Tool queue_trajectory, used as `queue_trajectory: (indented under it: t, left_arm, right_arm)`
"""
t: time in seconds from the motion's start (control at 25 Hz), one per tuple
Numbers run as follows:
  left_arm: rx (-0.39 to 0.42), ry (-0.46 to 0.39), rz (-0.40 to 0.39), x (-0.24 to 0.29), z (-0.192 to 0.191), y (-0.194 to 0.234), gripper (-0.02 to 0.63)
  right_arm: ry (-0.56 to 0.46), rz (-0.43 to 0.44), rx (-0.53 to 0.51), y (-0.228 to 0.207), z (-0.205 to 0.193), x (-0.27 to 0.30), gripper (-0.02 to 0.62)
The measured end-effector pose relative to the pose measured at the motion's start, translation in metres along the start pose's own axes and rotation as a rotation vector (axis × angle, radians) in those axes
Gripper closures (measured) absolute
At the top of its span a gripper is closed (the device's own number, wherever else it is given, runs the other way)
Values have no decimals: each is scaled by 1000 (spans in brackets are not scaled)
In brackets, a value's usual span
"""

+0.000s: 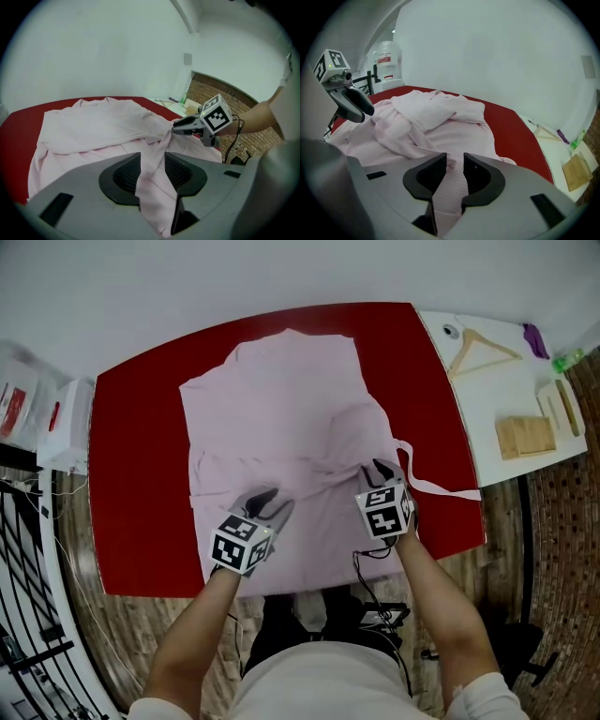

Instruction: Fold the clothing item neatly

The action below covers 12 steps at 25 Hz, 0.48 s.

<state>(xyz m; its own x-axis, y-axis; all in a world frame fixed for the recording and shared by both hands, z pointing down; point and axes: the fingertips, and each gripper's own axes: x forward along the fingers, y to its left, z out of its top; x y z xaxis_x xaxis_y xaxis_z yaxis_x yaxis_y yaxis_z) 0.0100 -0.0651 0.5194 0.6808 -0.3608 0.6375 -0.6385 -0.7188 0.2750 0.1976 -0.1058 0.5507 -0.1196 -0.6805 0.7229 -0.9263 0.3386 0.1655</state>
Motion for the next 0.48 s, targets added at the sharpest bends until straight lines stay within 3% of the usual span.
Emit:
queue_trajectory:
  t: [0.2,0.32,0.48]
  left_arm:
    - [59,-48,-14,0,28,-21,461]
    - [102,-66,-24,1,43,-40,573]
    - [95,-49,-112,9,54,-81,600]
  right_arm:
    - [-35,-5,32,-9,2,-21,502]
    - [-54,-10,56,-17,-1,-37,502]
    - [-78,-24,76,-33,-9,-57,502]
